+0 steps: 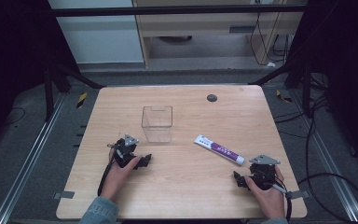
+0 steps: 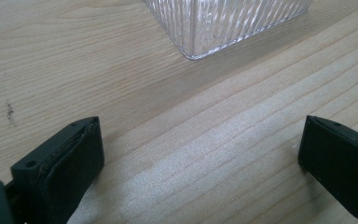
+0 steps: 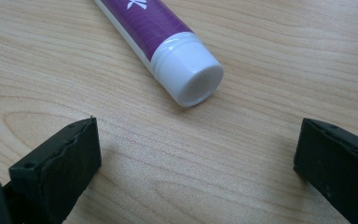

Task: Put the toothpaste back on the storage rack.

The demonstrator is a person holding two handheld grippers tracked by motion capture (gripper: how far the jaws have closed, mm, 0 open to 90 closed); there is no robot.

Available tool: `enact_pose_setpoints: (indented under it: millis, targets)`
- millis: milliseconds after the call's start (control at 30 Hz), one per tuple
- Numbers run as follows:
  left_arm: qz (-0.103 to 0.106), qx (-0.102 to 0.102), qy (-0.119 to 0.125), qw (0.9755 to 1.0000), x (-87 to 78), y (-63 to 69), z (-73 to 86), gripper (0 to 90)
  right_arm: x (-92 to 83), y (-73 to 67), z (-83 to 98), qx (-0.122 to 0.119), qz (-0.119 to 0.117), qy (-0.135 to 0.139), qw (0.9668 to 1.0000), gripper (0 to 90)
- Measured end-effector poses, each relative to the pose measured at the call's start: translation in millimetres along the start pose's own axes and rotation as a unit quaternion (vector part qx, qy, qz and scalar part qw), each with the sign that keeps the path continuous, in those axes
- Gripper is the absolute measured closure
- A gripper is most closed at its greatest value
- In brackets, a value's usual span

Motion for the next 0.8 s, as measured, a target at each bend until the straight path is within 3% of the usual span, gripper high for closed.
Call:
enact_pose_setpoints:
  millis: [167, 267, 333, 467, 500, 533, 600, 800]
  targets:
    - [0.0, 0.0, 0.0, 1.0, -0.1, 0.0, 0.1, 0.0, -1.0, -0.2, -0.3, -0.002, -0.003, -0.005, 1.0, 2.7]
    - [0.0, 0.0, 0.0, 1.0, -0.1, 0.0, 0.1, 0.0, -6.2, -4.9, -3.9, -0.019, -0.021, -0.008, 0.9996, 17.1]
    - [0.0, 0.0, 0.0, 1.0, -0.1, 0.0, 0.1, 0.0, -11.8, -10.0, -8.4, -0.03, -0.027, -0.01, 0.9991, 16.5]
    - [0.0, -0.001, 0.0, 1.0, -0.1, 0.1, 0.2, 0.0, -27.1, -14.7, -19.5, -0.07, -0.007, 0.004, 0.9975, 23.2]
    - [0.0, -0.001, 0.0, 1.0, -0.1, 0.1, 0.2, 0.0, -27.1, -14.7, -19.5, -0.07, -0.007, 0.004, 0.9975, 23.2]
    - [0.0, -0.001, 0.0, 1.0, -0.1, 0.1, 0.2, 0.0, -41.3, -16.4, -29.9, -0.105, 0.013, 0.014, 0.9943, 24.4]
    - [0.0, -0.001, 0.0, 1.0, -0.1, 0.1, 0.2, 0.0, -51.7, -17.7, -40.7, -0.131, 0.033, 0.029, 0.9905, 23.2]
    - [0.0, -0.001, 0.0, 1.0, -0.1, 0.1, 0.2, 0.0, -59.9, -16.8, -61.5, -0.153, 0.03, 0.019, 0.9875, 23.3]
Point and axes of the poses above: each handheld gripper's, and its own axes: x roughly forward along the jaws, z roughly out of its underside, y roughly to its right, the point moved 4 cm from there along x, roughly forward along the jaws, and after that the axes turned 6 degrees about -x, right-handed, at the moved point
